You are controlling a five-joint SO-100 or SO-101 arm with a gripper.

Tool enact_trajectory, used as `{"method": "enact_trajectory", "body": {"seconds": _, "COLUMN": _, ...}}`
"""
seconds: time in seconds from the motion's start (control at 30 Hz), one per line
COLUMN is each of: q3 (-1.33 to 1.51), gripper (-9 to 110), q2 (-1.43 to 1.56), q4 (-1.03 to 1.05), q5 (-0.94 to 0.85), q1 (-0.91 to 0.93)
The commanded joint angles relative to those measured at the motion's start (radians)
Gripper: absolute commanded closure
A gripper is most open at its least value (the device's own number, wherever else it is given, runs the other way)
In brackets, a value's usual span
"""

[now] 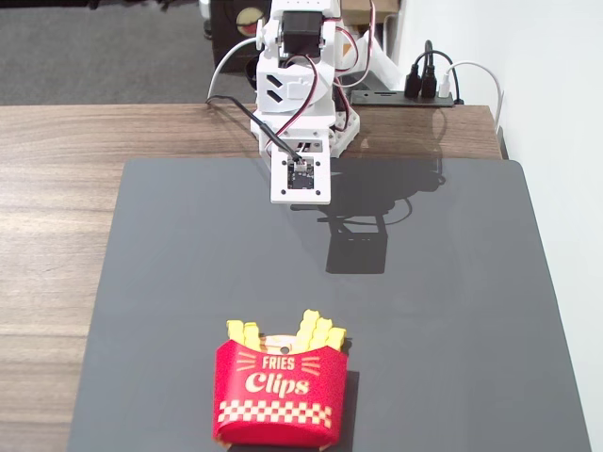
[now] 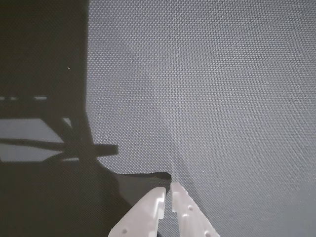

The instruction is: Grab a fry

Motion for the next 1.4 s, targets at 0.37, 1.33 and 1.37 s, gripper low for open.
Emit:
{"method": "enact_trajectory", "body": {"seconds": 0.37, "q3": 0.018, "gripper": 101, "q2": 0.028, "q4": -0.037, "q5": 0.021, "q1": -0.021}}
{"method": "enact_trajectory", "body": {"seconds": 1.33, "q3": -0.462, "gripper": 83, "q2": -0.715, "q4": -0.357, "q5": 0.241, "q1": -0.061}}
{"method": "enact_trajectory", "body": {"seconds": 1.37, "q3": -0.486, "gripper": 83, "q2": -0.753, "q4": -0.371, "q5": 0.252, "q1": -0.061}}
